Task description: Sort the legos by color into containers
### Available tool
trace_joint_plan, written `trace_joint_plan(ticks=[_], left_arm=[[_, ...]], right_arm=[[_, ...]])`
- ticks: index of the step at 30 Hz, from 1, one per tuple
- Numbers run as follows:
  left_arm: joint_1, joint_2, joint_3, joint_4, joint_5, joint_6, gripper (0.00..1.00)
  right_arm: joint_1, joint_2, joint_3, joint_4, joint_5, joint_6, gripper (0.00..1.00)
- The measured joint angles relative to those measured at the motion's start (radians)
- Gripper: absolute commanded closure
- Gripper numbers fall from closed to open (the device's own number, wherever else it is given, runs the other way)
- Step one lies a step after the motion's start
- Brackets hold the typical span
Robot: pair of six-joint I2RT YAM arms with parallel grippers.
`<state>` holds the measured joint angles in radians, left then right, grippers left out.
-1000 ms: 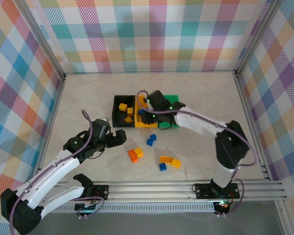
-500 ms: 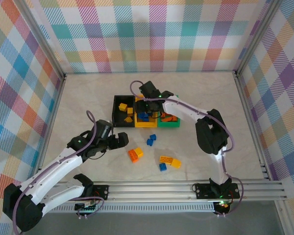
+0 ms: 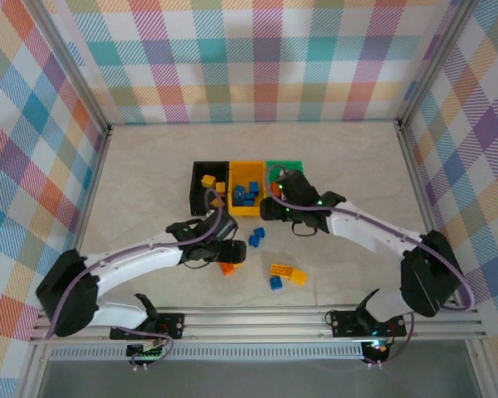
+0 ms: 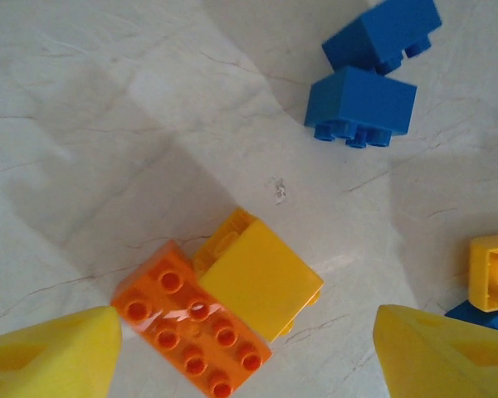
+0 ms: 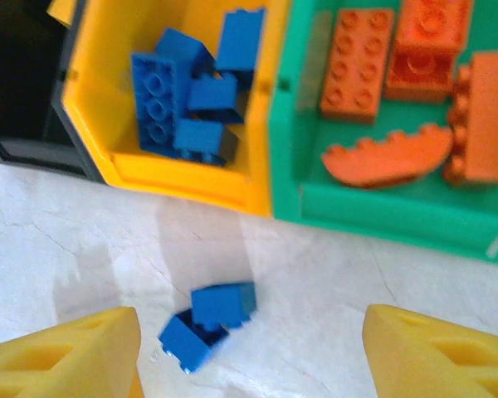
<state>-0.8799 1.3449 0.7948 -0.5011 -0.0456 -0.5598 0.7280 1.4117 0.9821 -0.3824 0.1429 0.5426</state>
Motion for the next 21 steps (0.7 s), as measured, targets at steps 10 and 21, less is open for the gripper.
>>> trace_joint_plan(ticks=[10, 21], left_arm=[[-0.051, 0.151, 0.093, 0.015, -0.010, 0.007, 0.34], [-0.128, 0.219, 0.181, 0.049, 0.038, 0.003, 0.30]], right_arm=[[0.000, -0.113, -0.087, 0.001, 0.045, 0.020, 0.27], [0.000, -0.154, -0.103, 0.001, 0.089, 0.020, 0.25]])
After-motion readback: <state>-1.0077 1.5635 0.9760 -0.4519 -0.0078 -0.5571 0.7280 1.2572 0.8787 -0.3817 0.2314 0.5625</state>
